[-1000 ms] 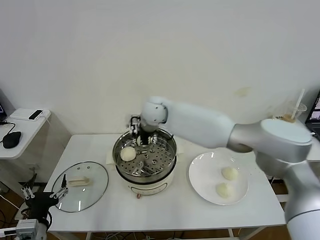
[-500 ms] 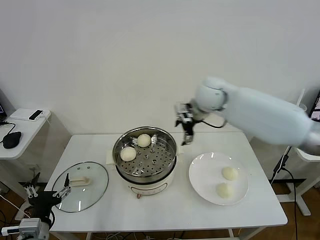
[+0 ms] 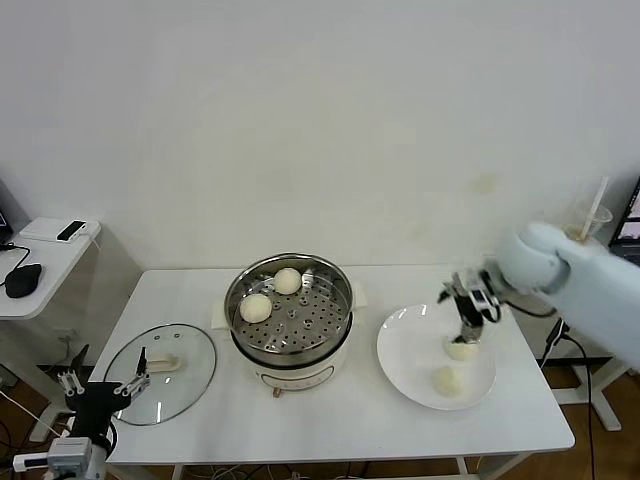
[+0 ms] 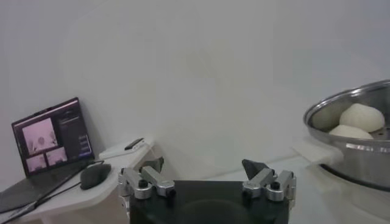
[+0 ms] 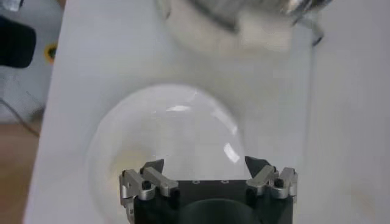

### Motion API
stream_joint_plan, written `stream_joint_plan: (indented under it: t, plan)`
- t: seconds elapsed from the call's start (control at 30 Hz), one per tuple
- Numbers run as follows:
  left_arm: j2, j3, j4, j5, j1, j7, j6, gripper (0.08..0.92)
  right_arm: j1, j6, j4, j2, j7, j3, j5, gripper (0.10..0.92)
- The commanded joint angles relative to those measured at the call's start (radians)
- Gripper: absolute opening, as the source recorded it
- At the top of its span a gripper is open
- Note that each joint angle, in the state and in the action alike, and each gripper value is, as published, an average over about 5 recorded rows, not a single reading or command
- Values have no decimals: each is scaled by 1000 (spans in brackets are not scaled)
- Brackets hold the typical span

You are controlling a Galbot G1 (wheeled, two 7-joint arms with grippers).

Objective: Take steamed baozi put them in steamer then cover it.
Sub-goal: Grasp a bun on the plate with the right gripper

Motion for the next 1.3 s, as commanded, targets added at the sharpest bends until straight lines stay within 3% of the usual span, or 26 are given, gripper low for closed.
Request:
stream_joint_plan:
  t: [0.03,0.5,1.3]
  plan:
    - [-1,4,0,9,1,0,0,823,-295,34,26,-85,1,169,-117,823]
    - [-9,-6,1,21,14,1,1,823,-317,28,-90,51,18,165,-147,823]
    - [-12,-9,-1,23,15,3,3,823,-323,14,-150,132,28,152,-155,814]
